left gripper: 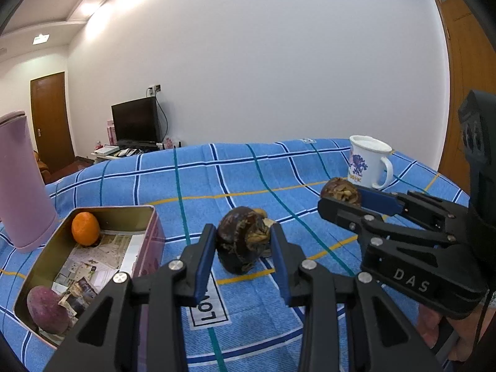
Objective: Organize fruits
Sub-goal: 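Lift both dark brown roots off the bedspread with both tools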
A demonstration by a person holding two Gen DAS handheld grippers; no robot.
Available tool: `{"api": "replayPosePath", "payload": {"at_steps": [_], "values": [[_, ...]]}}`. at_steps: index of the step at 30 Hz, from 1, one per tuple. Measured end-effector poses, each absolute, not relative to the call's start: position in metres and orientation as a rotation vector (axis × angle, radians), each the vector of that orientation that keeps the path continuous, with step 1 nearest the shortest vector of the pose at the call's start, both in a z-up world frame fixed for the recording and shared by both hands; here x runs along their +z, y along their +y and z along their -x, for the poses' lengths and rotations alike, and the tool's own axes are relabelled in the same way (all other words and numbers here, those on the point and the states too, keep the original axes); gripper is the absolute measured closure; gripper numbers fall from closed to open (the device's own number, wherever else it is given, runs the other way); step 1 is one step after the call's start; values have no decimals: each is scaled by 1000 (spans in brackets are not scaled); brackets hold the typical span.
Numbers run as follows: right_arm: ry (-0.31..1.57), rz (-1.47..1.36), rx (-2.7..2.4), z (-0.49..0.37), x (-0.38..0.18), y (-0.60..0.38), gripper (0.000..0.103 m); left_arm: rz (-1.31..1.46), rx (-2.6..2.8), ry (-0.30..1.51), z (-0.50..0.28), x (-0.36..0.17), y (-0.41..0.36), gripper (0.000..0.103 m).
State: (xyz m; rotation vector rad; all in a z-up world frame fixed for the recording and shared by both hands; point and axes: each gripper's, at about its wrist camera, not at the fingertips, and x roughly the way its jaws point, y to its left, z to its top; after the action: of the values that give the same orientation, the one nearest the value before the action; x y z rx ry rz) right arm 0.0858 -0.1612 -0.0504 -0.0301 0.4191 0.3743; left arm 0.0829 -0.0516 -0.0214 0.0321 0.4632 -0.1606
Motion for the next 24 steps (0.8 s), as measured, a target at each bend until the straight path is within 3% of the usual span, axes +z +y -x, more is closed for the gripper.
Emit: {"api": "replayPosePath", "payload": {"at_steps": [24], "values": [[336, 32, 374, -69, -46, -164, 61, -25, -147, 398, -72, -16, -49, 66]]}}
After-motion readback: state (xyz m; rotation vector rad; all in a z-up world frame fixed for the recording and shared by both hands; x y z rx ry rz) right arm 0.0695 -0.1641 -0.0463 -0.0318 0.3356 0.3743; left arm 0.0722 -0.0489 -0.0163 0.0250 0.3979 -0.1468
